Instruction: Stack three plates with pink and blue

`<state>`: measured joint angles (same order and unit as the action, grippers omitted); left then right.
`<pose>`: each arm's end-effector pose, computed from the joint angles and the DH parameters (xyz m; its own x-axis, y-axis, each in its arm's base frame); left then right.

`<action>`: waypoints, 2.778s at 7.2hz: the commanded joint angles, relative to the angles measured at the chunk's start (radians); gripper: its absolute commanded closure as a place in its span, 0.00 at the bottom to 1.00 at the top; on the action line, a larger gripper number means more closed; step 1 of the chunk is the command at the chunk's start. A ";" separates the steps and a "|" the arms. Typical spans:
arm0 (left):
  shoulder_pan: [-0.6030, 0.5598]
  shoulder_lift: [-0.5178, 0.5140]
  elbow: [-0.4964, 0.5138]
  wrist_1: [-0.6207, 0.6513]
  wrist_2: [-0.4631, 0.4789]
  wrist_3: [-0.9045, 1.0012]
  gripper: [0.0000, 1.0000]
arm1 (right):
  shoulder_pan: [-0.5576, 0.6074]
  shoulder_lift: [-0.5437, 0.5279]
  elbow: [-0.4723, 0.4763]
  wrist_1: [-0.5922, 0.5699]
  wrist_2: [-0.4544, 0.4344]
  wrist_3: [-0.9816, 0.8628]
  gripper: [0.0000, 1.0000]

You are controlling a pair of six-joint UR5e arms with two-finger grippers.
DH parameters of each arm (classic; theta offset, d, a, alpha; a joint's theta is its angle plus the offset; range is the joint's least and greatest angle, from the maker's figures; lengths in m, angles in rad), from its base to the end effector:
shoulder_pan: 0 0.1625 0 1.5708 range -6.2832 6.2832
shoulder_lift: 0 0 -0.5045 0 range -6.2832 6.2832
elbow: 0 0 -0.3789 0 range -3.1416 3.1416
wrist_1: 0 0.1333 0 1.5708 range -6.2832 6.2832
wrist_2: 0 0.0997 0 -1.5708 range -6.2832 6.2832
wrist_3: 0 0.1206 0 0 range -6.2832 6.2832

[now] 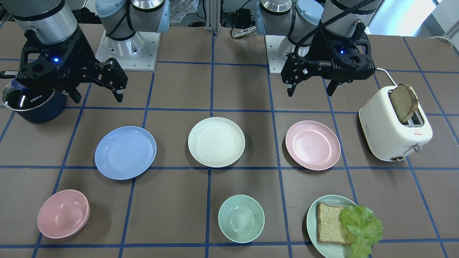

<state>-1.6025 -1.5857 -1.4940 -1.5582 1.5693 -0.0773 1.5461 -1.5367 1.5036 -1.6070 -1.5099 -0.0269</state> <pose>-0.1491 -0.4896 0.5775 -0.9989 -0.0453 0.0072 -0.0457 0.9962 -0.0741 0.1282 -0.5070 0.5661 -0.9982 -0.0064 -0.0588 -0.0022 0.9975 -0.0709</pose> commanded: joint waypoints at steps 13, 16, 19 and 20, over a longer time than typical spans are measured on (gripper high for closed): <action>0.050 -0.020 -0.269 0.132 0.003 0.063 0.00 | 0.000 0.003 0.003 -0.030 -0.009 -0.014 0.00; 0.056 -0.039 -0.550 0.485 0.011 0.151 0.00 | -0.021 0.018 0.016 -0.007 -0.016 -0.075 0.00; 0.056 -0.138 -0.649 0.726 0.014 0.153 0.00 | -0.116 0.026 0.053 -0.002 -0.013 -0.191 0.00; 0.056 -0.172 -0.652 0.772 0.014 0.168 0.00 | -0.127 0.026 0.076 -0.007 -0.010 -0.211 0.02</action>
<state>-1.5459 -1.7136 -2.1339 -0.8559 1.5824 0.0790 1.4398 -1.5116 1.5592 -1.6116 -1.5225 -0.2076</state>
